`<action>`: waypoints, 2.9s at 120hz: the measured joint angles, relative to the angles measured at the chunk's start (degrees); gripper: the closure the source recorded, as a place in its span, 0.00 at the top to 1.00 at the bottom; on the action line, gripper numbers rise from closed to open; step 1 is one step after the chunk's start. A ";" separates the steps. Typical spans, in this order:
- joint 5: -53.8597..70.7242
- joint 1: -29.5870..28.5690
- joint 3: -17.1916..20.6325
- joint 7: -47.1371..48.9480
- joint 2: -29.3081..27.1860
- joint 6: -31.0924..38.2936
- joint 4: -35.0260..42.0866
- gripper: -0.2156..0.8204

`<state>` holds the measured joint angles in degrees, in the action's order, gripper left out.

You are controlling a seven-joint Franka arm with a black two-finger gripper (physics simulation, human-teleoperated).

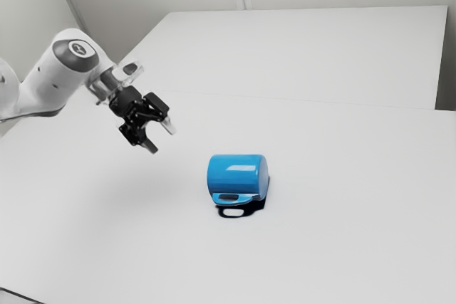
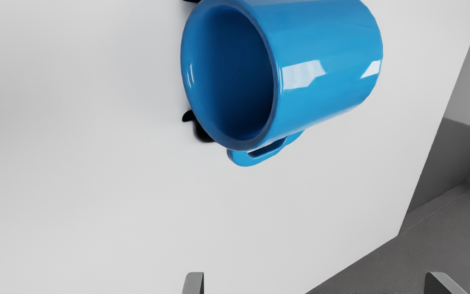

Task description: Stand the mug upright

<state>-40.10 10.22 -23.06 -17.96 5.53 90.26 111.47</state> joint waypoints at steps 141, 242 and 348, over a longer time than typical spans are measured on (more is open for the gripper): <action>-26.23 4.70 -0.40 -23.30 9.50 9.57 8.48 0.77; -28.11 7.99 -0.23 -21.88 7.62 12.38 7.03 0.05; 18.34 6.56 7.96 -15.08 -8.44 26.75 6.98 0.03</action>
<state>-21.76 16.78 -15.11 -33.04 -2.91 117.01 118.45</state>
